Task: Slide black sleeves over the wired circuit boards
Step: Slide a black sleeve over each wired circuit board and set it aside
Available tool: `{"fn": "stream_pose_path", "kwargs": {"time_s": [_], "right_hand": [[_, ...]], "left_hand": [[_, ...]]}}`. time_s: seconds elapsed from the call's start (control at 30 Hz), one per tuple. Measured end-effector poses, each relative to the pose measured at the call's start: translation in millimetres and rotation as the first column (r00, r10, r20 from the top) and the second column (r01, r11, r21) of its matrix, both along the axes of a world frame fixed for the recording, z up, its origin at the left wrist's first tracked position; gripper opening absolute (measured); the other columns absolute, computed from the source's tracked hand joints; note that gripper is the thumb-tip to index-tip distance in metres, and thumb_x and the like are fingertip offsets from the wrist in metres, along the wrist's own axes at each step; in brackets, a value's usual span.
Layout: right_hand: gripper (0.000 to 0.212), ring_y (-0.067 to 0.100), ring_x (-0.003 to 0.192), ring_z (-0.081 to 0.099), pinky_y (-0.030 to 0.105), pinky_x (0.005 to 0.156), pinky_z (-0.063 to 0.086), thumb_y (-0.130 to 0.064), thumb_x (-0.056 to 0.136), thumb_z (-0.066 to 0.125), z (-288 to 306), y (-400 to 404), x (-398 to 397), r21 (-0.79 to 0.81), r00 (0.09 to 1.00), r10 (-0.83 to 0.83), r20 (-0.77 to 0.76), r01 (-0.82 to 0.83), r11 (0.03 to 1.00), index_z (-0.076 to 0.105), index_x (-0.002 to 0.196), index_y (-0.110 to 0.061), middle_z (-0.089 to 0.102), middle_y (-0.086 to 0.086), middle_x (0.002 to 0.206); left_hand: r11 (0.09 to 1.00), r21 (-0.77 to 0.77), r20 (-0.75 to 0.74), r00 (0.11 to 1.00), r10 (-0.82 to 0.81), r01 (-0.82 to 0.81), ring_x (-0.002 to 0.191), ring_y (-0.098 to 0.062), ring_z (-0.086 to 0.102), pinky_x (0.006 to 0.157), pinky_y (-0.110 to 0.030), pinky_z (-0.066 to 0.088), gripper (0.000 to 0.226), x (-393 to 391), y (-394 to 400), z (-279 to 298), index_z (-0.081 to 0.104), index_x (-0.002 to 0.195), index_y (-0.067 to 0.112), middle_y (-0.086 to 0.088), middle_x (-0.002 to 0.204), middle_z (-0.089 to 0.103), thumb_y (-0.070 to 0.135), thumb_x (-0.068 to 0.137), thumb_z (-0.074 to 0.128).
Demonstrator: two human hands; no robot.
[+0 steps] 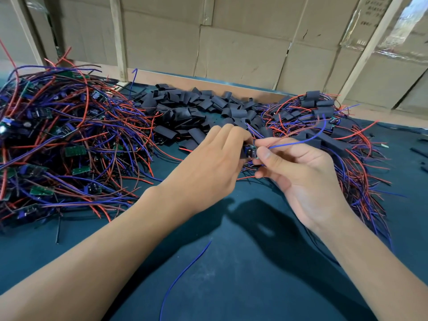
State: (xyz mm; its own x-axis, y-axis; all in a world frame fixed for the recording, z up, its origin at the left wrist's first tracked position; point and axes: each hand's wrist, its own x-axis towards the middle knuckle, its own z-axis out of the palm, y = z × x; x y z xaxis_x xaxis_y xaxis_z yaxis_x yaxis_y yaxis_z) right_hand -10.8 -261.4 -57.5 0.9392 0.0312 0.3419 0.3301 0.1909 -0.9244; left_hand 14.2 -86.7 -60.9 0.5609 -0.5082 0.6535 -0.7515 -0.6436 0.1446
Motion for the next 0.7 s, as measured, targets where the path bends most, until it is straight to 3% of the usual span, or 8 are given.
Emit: {"fn": "stream_pose_path", "kwargs": {"time_s": [0.2, 0.33, 0.47, 0.57, 0.63, 0.7], "right_hand": [[0.012, 0.023, 0.073, 0.065, 0.027, 0.064, 0.054, -0.006, 0.08, 0.074, -3.6, -4.2, 3.3, -0.097, 1.0, 0.01, 0.027, -0.007, 0.995, 0.082, 0.087, -0.013, 0.074, 0.004, 0.089], [0.01, 0.026, 0.068, 0.069, 0.029, 0.065, 0.058, -0.008, 0.079, 0.077, -2.1, -7.5, 3.3, -0.195, 0.997, -0.021, 0.08, 0.036, 0.98, 0.08, 0.085, -0.016, 0.076, 0.004, 0.092], [0.01, 0.024, 0.059, 0.066, 0.028, 0.059, 0.056, -0.006, 0.076, 0.08, -6.2, -3.5, 3.3, -0.167, 0.993, -0.09, 0.08, 0.102, 0.981, 0.075, 0.08, -0.014, 0.075, 0.006, 0.084], [0.008, 0.03, 0.063, 0.064, 0.03, 0.058, 0.053, -0.008, 0.076, 0.08, -9.9, -4.0, 4.4, -0.175, 0.993, -0.107, 0.05, 0.114, 0.978, 0.074, 0.083, -0.01, 0.073, 0.012, 0.083], [0.006, 0.034, 0.067, 0.061, 0.032, 0.059, 0.051, -0.011, 0.077, 0.078, -8.6, -5.5, 4.3, -0.12, 0.998, -0.064, 0.007, 0.064, 0.991, 0.077, 0.083, -0.012, 0.071, 0.015, 0.084], [0.01, 0.027, 0.066, 0.06, 0.033, 0.057, 0.05, -0.014, 0.076, 0.082, -5.1, -6.4, 3.3, -0.023, 0.999, 0.043, -0.028, -0.043, 0.999, 0.078, 0.086, -0.013, 0.068, 0.013, 0.084]], "left_hand": [[0.993, 0.103, 0.076, 0.995, -0.059, 0.051, 0.084, -0.037, 0.053, 0.079, -0.049, 0.047, 0.027, -1.1, 1.1, 1.1, 0.057, 0.114, -0.007, -0.019, 0.106, 0.058, -0.008, 0.087, 0.059], [0.989, 0.11, 0.069, 0.992, -0.104, 0.096, 0.085, -0.033, 0.05, 0.08, -0.047, 0.047, 0.032, -0.4, 0.9, 1.5, 0.054, 0.119, -0.007, -0.016, 0.118, 0.057, -0.009, 0.088, 0.059], [0.981, 0.066, 0.027, 0.982, -0.186, 0.184, 0.091, -0.037, 0.054, 0.081, -0.048, 0.049, 0.037, -3.2, 0.8, 0.9, 0.049, 0.122, -0.007, -0.015, 0.122, 0.055, -0.013, 0.087, 0.059], [0.979, 0.033, -0.015, 0.979, -0.201, 0.201, 0.095, -0.038, 0.054, 0.081, -0.048, 0.049, 0.046, -4.9, -2.0, -1.0, 0.047, 0.124, -0.005, -0.014, 0.121, 0.053, -0.018, 0.081, 0.059], [0.978, 0.024, -0.015, 0.978, -0.208, 0.208, 0.095, -0.039, 0.053, 0.082, -0.048, 0.05, 0.048, -4.6, -3.1, -1.4, 0.047, 0.125, -0.005, -0.014, 0.12, 0.054, -0.018, 0.081, 0.059], [0.976, 0.026, 0.011, 0.977, -0.214, 0.214, 0.096, -0.04, 0.054, 0.083, -0.049, 0.05, 0.051, -3.1, -3.2, -1.0, 0.044, 0.128, -0.006, -0.016, 0.123, 0.053, -0.018, 0.081, 0.059]]}}
